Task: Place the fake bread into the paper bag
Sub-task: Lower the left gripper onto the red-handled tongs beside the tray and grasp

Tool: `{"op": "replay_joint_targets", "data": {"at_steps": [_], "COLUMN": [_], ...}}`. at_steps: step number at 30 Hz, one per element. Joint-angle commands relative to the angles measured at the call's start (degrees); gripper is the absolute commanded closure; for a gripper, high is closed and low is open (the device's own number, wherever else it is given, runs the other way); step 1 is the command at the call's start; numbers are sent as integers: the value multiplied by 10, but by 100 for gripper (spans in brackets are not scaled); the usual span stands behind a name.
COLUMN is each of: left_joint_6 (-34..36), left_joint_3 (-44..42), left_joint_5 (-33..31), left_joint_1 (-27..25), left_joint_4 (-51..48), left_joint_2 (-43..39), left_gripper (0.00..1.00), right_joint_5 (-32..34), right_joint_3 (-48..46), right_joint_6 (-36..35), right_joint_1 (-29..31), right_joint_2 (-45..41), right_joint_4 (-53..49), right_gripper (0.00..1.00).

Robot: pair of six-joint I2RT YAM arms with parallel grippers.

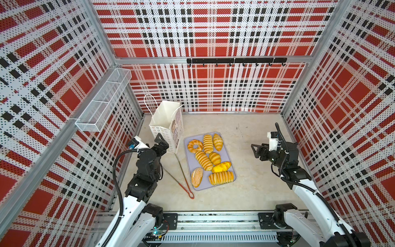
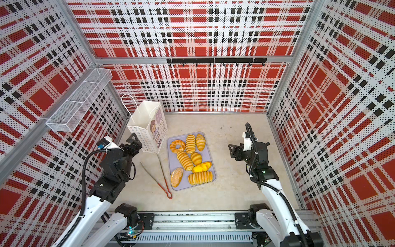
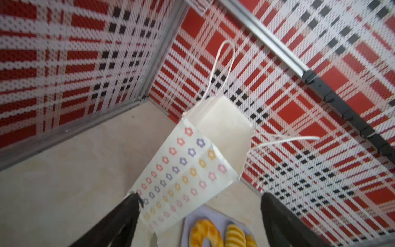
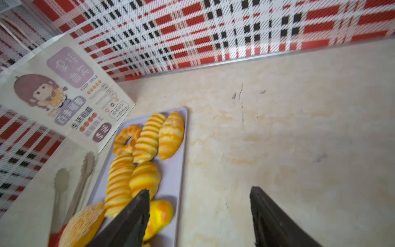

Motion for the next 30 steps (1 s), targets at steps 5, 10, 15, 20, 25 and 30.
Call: {"op": "replay_joint_targets", "data": {"at_steps": [5, 10, 15, 20, 25, 30], "left_joint_6": [-135, -180, -204, -217, -224, -235], "left_joint_3": [36, -3, -48, -71, -98, -129], "left_joint_5": [238, 251, 252, 237, 227, 229], "left_joint_1": [-5, -25, -30, -33, -35, -43], "left_joint_4": [-299, -357, -369, -371, -337, -303], "left_joint_2": [66, 39, 29, 41, 55, 66], "left_gripper": [19, 21, 29, 32, 36, 36], "right_joint_5": [-78, -113, -142, -199, -254, -259], "right_joint_3": [63, 58, 59, 50, 47, 46], "right_joint_6": [6, 2, 19, 19, 23, 24], "right_joint_1": [3, 4, 6, 7, 8, 8], "right_joint_2": [-16, -20, -1, 34, 63, 77], "right_joint_4": [-230, -270, -272, -277, -257, -240], "right_gripper": [25, 27, 33, 34, 36, 38]}}
